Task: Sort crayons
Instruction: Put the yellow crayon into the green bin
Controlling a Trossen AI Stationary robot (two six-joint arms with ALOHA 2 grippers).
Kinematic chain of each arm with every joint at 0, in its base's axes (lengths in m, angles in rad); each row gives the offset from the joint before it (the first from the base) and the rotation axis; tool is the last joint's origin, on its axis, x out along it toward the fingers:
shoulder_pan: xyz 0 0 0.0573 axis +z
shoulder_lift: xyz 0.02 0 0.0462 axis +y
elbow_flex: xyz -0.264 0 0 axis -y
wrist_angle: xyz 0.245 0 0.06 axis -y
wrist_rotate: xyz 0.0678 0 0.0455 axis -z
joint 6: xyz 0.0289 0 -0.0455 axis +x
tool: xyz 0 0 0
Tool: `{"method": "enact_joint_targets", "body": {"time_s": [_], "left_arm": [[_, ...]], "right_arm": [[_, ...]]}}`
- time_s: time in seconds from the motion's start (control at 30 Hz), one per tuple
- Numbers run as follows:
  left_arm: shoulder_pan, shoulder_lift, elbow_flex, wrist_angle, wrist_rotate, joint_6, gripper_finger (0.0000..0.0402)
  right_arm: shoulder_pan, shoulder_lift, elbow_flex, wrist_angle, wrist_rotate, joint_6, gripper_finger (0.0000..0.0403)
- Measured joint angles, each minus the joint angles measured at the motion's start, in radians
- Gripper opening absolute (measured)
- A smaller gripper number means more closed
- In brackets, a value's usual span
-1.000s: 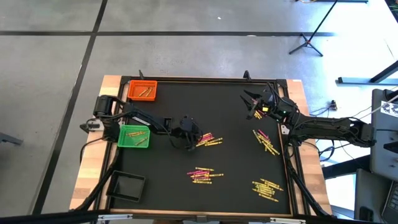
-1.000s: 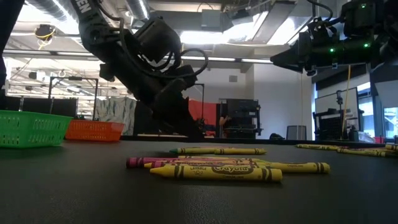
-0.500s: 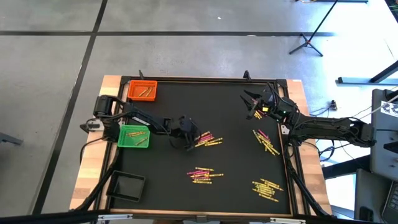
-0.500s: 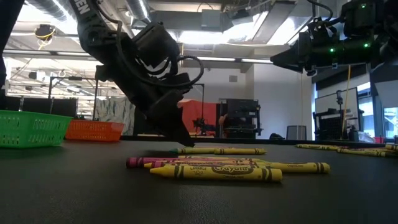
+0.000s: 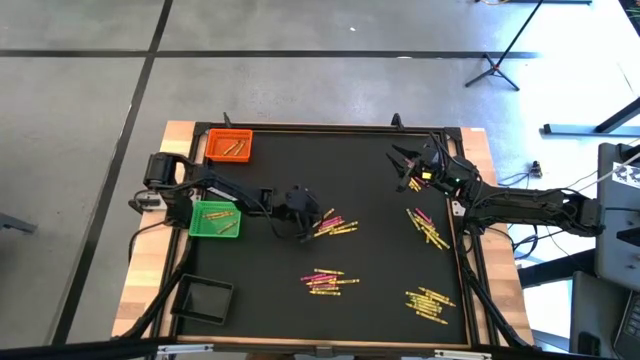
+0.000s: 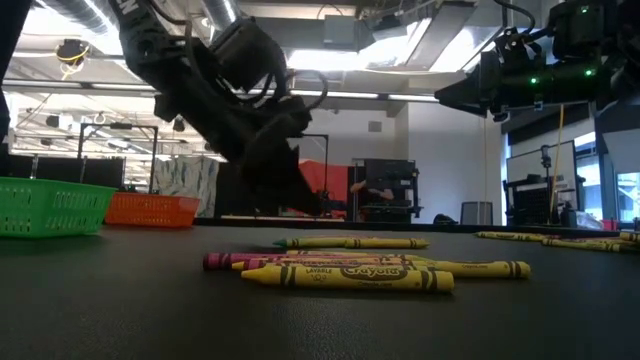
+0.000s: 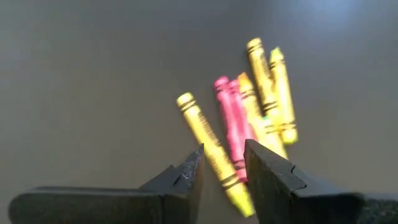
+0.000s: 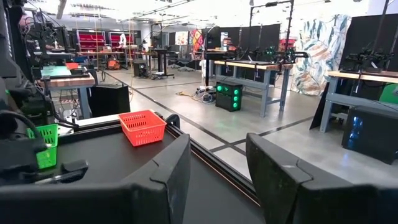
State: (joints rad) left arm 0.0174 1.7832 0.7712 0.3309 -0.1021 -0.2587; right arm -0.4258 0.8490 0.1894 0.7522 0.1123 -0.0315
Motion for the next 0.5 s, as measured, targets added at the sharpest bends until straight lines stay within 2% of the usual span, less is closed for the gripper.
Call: {"method": "enact_joint_targets", "body": {"time_s": [0.1,0.33,0.5], "left_arm": [[-0.006,0.004,0.000,0.011,0.016,-0.001,0.0100],[-0.008,0.040,0.000,-0.008,-0.041,-0.001,0.0100],[-0.007,0.047,0.000,-0.007,-0.045,0.006,0.0100]], "right_arm": [[0.000,0.000,0.000,0.000,0.000,0.000,0.0154],[0.000,0.000,0.000,0.001,0.000,0.000,0.0154],[0.000,0.000,0.000,0.000,0.000,0.000,0.0154]]}}
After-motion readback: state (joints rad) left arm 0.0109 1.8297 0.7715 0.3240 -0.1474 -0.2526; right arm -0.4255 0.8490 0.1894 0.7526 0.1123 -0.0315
